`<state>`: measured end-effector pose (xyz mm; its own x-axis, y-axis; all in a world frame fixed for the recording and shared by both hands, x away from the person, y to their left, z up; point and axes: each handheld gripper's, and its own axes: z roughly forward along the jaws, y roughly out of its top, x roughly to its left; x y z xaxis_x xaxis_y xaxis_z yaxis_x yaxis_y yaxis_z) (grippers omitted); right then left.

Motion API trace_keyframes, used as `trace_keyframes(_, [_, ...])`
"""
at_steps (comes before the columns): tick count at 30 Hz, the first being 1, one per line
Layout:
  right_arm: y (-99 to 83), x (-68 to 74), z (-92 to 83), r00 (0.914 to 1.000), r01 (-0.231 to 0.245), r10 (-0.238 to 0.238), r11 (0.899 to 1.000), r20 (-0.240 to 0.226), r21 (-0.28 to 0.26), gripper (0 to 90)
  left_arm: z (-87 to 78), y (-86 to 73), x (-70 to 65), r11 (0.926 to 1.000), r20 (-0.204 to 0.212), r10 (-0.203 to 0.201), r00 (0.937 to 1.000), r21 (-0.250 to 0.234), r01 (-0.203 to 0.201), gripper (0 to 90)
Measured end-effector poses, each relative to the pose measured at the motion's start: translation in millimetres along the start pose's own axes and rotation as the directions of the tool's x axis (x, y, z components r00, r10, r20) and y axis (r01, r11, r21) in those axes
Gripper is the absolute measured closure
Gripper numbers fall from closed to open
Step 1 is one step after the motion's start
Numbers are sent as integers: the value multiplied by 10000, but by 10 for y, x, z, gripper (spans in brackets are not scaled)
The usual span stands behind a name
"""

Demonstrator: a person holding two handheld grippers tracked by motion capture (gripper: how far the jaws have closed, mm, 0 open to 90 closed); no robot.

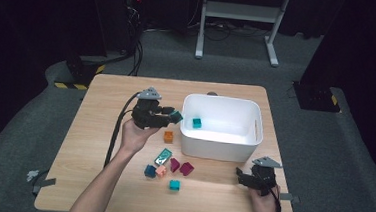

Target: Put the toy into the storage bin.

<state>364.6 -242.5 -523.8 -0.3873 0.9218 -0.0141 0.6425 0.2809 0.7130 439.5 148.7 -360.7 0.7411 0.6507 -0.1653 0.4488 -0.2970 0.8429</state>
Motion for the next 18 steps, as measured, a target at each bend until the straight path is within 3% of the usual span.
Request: trace_keyframes(18, [0, 0, 0, 10000, 1, -1, 10000, -1, 2, 192, 351, 261, -117, 9998, 605, 183, 9980, 70, -188, 567])
